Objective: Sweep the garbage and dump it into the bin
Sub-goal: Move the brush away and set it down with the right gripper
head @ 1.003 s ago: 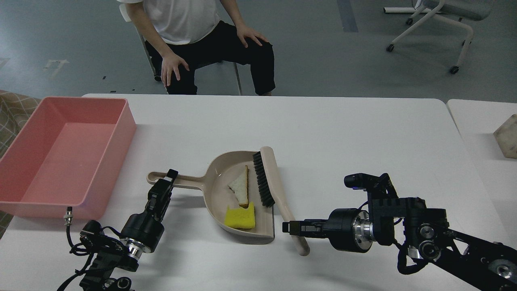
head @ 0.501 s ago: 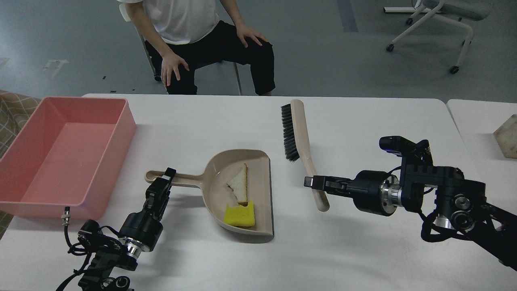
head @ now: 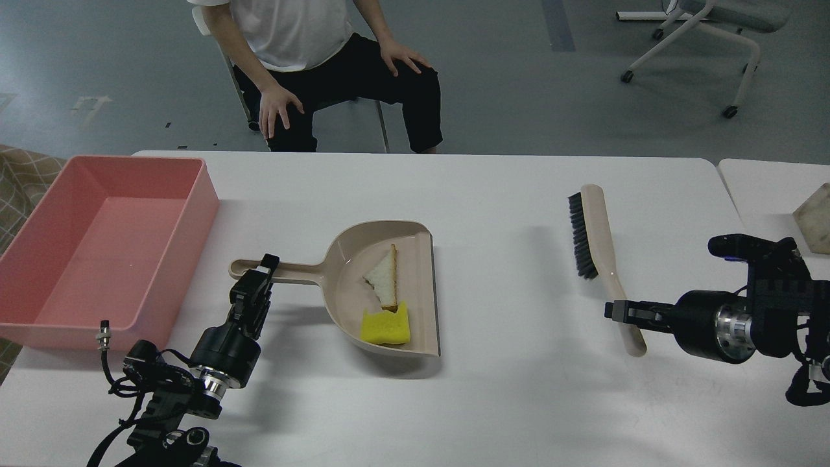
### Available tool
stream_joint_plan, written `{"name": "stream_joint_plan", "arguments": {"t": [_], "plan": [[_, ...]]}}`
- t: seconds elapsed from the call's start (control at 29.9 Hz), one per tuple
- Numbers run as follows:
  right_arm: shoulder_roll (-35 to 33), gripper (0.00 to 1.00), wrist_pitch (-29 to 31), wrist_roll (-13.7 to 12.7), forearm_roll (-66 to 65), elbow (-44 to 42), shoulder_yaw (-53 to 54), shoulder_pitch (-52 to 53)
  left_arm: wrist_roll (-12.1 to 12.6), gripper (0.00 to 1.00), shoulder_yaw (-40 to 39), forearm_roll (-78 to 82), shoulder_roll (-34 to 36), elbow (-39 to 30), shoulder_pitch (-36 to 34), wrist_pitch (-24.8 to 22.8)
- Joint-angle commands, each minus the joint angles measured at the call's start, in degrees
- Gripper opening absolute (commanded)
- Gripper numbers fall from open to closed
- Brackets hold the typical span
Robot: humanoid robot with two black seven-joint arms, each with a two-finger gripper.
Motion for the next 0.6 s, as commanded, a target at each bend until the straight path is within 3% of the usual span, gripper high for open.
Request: {"name": "stream_joint_plan", "arguments": {"t": [0.0,0.13,0.57], "plan": [[-5.9,0.11,0.0,0.5,0.1,0.1,0.2,-0.9,0.0,0.21,0.0,-0.2,0.0,0.0,-0.5,0.0],[-9.3,0.11,0.0,0.9,1.3,0.1,0.1,-0.9,0.0,0.21,0.1,-1.1,0.4,0.1,-2.0,0.0],[-8.9,0.14,0.0,0.9,1.6,0.1,-2.8,-2.2,0.0,0.21,0.0,-3.1,2.2,0.5,-3.0,0.0]]}}
